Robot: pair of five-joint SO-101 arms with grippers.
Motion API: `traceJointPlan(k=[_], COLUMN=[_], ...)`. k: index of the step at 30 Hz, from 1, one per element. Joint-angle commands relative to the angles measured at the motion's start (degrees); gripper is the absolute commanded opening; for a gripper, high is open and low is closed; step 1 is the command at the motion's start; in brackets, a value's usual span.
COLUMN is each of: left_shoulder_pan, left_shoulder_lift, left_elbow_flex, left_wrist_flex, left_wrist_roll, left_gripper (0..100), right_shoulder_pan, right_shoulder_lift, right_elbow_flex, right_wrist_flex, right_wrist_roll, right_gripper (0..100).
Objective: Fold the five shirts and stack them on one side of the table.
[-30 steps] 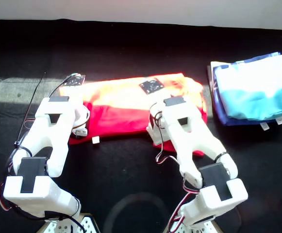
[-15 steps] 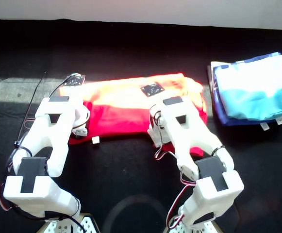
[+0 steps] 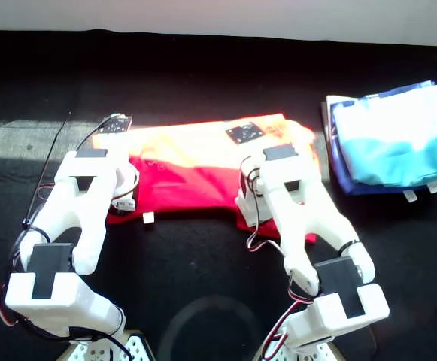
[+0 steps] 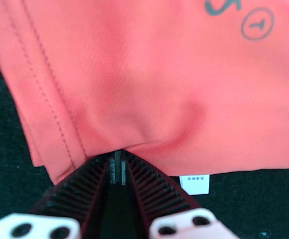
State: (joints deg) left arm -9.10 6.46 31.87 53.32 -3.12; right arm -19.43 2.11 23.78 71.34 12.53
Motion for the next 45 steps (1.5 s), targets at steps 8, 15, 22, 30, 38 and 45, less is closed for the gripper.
traceJointPlan(k=[8,15,22,30,38,45], left_shoulder_pan=[-0.9,-0.9,-0.9,-0.9,-0.9,-0.9], left_shoulder_lift=[0.6,0.6,0.6,0.6,0.6,0.6], left_elbow_flex=[-0.3,-0.3,-0.3,-0.3,-0.3,-0.3], left_wrist_flex=[-1.8,-1.8,-1.8,-1.8,-1.8,-1.8], left_wrist_roll=[0.2,0.2,0.2,0.2,0.2,0.2], left_gripper=[1,1,1,1,1,1], right_shoulder_pan=[0.4,0.4,0.4,0.1,0.1,0.4], right_shoulder_lift=[-3.5,-5.1,-3.9,1.6,1.6,-4.8], right_elbow_flex=[-2.4,-6.4,-5.8,-5.7,-7.4,-14.6], right_wrist_flex=[1.5,7.4,7.5,1.6,4.3,8.7], right_wrist_roll=[3.9,4.1,4.1,4.0,4.0,4.0], right_gripper=[0.5,0.5,0.6,1.0,14.7,14.4])
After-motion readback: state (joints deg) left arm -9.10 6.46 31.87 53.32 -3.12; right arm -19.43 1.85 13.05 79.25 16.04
